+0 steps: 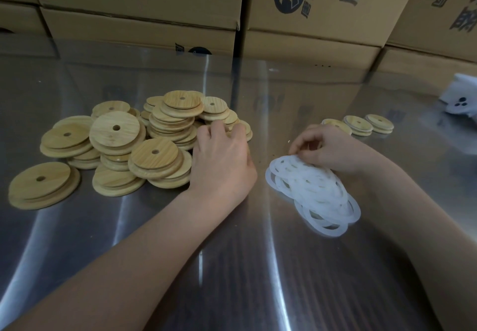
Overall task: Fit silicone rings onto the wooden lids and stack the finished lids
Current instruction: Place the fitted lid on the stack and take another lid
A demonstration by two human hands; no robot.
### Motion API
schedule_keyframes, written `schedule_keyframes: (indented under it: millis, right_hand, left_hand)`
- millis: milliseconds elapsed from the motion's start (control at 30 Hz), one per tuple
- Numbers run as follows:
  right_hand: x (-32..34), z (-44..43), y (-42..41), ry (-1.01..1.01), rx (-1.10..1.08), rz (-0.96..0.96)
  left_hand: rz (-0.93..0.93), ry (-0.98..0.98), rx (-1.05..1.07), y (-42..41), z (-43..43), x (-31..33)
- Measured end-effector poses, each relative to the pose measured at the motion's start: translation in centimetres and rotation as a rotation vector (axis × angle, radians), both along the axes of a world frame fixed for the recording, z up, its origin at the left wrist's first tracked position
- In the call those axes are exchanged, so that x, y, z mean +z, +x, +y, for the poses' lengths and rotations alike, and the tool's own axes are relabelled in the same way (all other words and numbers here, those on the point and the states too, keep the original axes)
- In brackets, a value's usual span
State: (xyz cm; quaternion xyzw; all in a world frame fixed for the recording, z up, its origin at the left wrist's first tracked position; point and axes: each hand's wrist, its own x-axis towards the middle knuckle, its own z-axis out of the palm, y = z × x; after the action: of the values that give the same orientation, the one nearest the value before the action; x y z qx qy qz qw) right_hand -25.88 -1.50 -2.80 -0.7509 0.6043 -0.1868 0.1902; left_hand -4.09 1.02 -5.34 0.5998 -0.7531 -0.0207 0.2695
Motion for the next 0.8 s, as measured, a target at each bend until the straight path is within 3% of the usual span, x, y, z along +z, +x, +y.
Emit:
schedule_keyframes:
  millis: [267,600,800]
  right_hand:
    - [-0.2,0.0,0.4,-0.105,-0.069,-0.046]
    - [0.2,0.5,1.1,-0.384,-0.119,-0.228]
    - [0.7,0.9,1.9,-0.422,-0.093,-0.456]
  left_hand:
    - [0.139,0.042,-0.055,0.0,-0.3,0.2]
    - [0.716,0.035,-0.148,-0.2,-0.3,0.9]
    - [0.981,0.183,-0.162,-0.1,0.0,1.5]
